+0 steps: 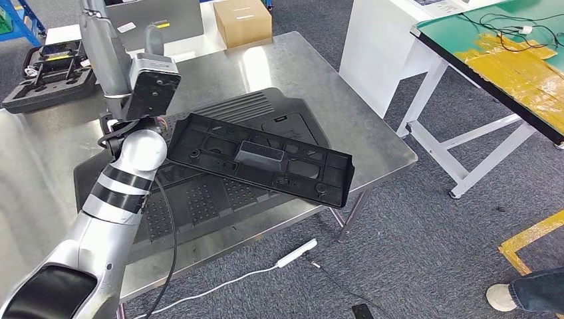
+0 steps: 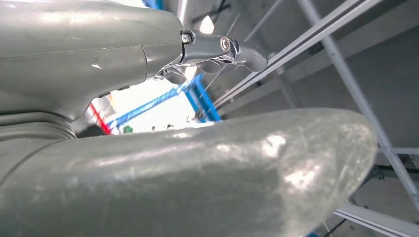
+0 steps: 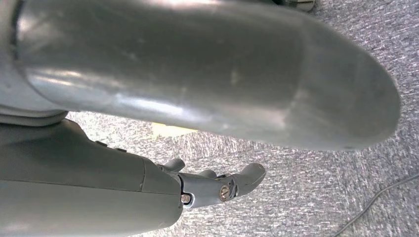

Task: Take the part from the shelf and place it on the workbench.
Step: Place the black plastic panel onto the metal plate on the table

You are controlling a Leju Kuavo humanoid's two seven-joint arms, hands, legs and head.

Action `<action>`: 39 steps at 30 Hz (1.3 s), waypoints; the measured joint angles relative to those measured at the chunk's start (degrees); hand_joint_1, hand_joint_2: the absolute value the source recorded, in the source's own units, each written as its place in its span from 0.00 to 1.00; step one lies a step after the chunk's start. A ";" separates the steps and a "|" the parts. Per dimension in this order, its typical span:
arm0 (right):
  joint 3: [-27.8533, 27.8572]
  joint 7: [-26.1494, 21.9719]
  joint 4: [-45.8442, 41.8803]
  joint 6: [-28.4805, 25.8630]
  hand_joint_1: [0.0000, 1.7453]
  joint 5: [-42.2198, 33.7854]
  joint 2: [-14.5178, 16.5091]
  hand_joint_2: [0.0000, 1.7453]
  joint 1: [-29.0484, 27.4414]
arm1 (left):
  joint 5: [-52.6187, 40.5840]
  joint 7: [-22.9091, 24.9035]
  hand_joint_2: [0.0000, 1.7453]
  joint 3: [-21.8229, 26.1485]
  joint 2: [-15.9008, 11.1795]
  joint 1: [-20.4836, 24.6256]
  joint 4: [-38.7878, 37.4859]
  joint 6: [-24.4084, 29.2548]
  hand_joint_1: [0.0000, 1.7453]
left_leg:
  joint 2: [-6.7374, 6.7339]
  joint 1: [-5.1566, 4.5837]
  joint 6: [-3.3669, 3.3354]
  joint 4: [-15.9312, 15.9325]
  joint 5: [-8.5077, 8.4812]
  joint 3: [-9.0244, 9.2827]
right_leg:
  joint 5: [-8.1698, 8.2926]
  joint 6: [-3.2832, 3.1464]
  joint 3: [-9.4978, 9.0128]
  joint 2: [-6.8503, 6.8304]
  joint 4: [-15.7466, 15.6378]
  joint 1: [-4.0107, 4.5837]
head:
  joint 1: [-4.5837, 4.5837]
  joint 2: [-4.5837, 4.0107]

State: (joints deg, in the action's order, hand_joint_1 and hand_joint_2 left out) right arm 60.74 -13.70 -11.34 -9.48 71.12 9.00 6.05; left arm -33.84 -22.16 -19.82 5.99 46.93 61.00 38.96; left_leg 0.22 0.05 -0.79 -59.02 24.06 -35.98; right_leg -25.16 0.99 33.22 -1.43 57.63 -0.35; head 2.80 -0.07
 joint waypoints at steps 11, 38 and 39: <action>-0.03 0.00 0.00 -0.02 0.00 0.00 0.00 0.00 0.00 | 0.43 -0.02 0.00 0.00 0.00 -0.02 0.09 -0.12 0.00 | 0.00 -0.01 0.00 0.00 0.00 0.00 | 0.00 0.00 0.00 0.00 0.00 -0.01 | 0.01 0.00; -1.74 0.54 0.02 0.19 0.00 -1.38 -0.43 0.00 0.74 | 2.04 0.34 0.00 -2.45 -1.96 -0.63 0.74 0.20 0.00 | -1.60 0.92 0.98 -6.51 0.87 -4.02 | -0.29 0.18 -0.60 -2.45 -0.06 -1.36 | 0.33 0.00; -1.76 0.54 0.02 0.20 0.00 -1.43 -0.40 0.00 0.76 | 2.07 0.27 0.00 -2.46 -1.96 -0.49 0.69 0.25 0.00 | -2.48 0.74 0.77 -3.11 -0.30 -2.29 | -0.55 0.49 -0.83 -2.90 0.00 -1.11 | 0.32 0.01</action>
State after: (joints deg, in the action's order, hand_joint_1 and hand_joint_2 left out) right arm 58.98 -13.16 -11.32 -9.28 69.69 8.60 6.81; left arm -31.77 -21.89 -22.29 4.03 46.43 61.69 39.22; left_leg -2.27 0.79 -0.02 -62.13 23.76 -38.27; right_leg -25.71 1.48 32.39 -4.33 57.63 -1.45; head 3.11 -0.06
